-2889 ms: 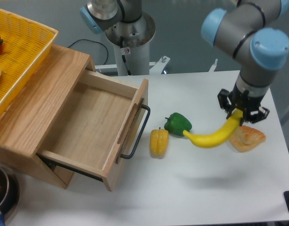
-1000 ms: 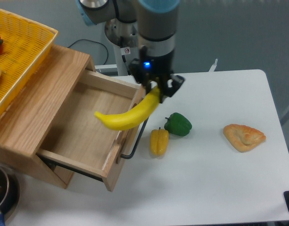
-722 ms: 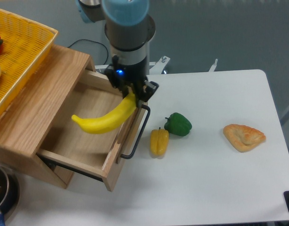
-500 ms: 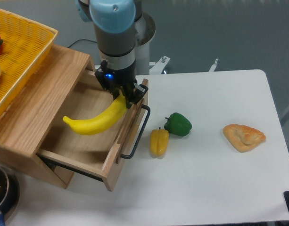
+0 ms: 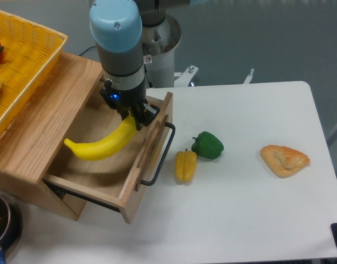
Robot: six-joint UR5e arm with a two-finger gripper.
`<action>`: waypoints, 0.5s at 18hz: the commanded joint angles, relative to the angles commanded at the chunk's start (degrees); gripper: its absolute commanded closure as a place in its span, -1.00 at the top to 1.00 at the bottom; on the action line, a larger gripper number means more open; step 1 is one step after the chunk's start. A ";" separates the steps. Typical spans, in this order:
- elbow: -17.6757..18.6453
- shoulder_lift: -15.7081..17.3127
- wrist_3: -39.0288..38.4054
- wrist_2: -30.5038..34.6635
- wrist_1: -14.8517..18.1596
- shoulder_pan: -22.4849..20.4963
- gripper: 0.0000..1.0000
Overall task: Place the banana in the top drawer
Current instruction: 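Lower the banana onto the drawer floor and open the gripper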
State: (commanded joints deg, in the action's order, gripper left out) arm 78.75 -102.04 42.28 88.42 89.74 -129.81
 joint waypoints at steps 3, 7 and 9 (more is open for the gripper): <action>0.00 -0.35 0.00 0.09 -0.09 0.00 -0.93; 0.00 -0.88 0.00 0.00 -0.88 0.09 -0.91; 0.00 -1.41 0.00 0.00 -0.88 0.09 -0.90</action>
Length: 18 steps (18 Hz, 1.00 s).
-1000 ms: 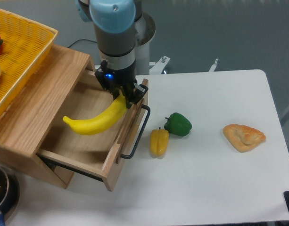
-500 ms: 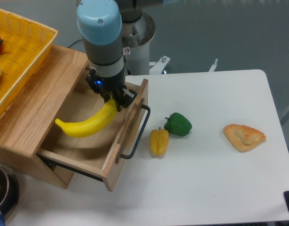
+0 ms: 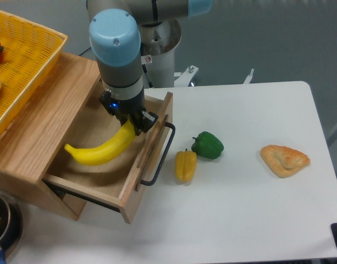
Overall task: Place the banana in the top drawer
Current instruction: 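Lower the banana onto the drawer floor and open the gripper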
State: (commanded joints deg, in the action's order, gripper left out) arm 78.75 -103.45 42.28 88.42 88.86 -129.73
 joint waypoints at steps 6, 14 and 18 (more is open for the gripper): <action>0.00 -0.70 0.09 0.00 -0.09 0.09 -0.63; 0.00 -0.88 0.18 0.09 -0.17 0.61 -0.01; 0.00 -0.88 0.09 0.35 -2.10 0.97 0.13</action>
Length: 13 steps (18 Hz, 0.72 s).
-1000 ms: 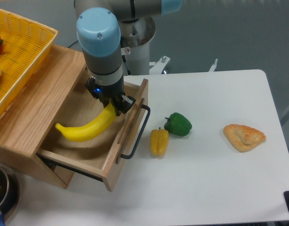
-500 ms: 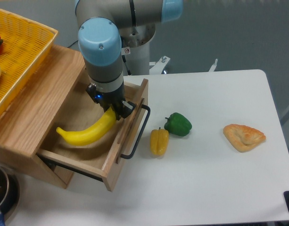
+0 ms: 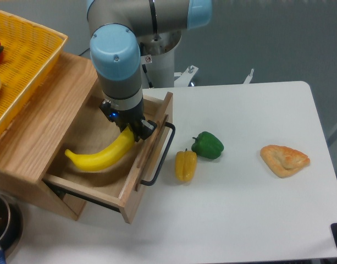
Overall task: Place the banana in the top drawer
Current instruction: 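Lower the banana onto the drawer floor and open the gripper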
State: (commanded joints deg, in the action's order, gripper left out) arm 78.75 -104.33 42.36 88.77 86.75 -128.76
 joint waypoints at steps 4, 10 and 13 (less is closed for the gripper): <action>0.00 0.00 0.00 0.53 0.00 0.70 0.21; -0.70 1.58 0.44 0.35 0.00 0.70 0.21; -0.97 2.81 0.88 0.18 0.00 0.44 0.21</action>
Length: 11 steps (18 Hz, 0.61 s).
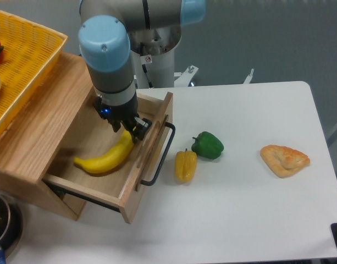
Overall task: Place the banana in the top drawer
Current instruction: 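Lower the banana onto the drawer floor and open the gripper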
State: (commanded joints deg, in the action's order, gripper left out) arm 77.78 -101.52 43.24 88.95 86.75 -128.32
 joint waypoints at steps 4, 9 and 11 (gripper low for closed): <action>-0.88 0.09 0.00 -0.09 -1.22 -0.44 0.21; -1.06 0.18 0.18 -0.09 -4.22 -2.37 0.21; -1.49 0.09 0.61 -0.09 -4.83 -3.86 0.21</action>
State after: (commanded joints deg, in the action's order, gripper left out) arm 76.29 -101.43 43.85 88.86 81.92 -132.18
